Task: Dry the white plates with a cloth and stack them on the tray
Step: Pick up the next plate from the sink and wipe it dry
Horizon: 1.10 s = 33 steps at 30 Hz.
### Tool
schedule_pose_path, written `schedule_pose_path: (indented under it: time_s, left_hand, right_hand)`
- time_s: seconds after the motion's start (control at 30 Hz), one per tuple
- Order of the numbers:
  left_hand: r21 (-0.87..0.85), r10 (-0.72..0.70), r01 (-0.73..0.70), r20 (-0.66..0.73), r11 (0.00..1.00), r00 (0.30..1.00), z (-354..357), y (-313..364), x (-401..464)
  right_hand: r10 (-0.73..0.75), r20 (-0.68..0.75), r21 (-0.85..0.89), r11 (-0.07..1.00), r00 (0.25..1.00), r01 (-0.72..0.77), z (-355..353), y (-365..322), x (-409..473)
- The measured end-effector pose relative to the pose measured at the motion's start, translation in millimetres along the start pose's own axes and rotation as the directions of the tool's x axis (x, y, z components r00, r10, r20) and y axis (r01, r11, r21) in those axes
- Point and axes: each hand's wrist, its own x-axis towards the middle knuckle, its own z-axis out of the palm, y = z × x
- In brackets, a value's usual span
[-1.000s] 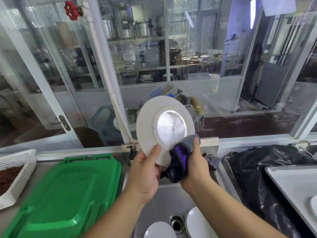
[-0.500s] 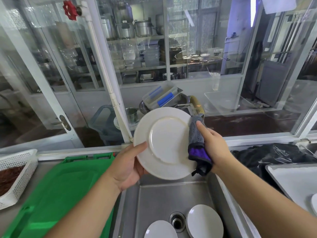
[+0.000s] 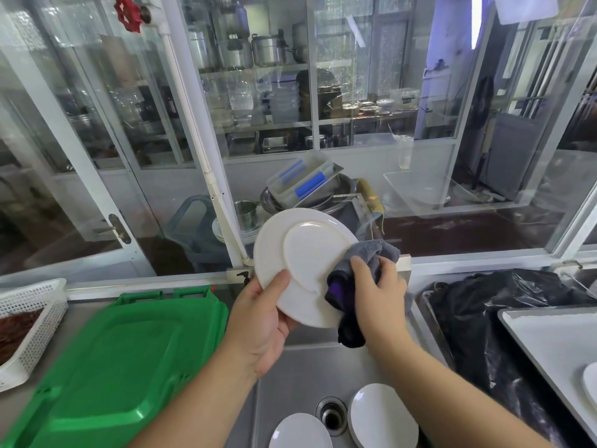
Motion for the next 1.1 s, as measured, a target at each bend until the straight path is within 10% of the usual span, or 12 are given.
schedule_pose_path:
  time_s: [0.3, 0.7, 1.1]
  left_hand:
    - [0.034, 0.119, -0.116, -0.110, 0.993, 0.987, 6, -5, 6]
    - [0.192, 0.039, -0.058, 0.101, 0.980, 0.994, 5, 3, -10]
    - [0.108, 0.099, -0.103, 0.042, 0.989, 0.994, 5, 17, -12]
  right_hand:
    - [-0.372, 0.135, -0.422, 0.817, 0.918, 0.393, 2, 5, -33]
    - [-0.732, 0.529, -0.505, 0.133, 0.428, 0.853, -20, -72, -2]
    - [-0.618, 0.461, -0.592, 0.321, 0.637, 0.740, -32, -60, -3]
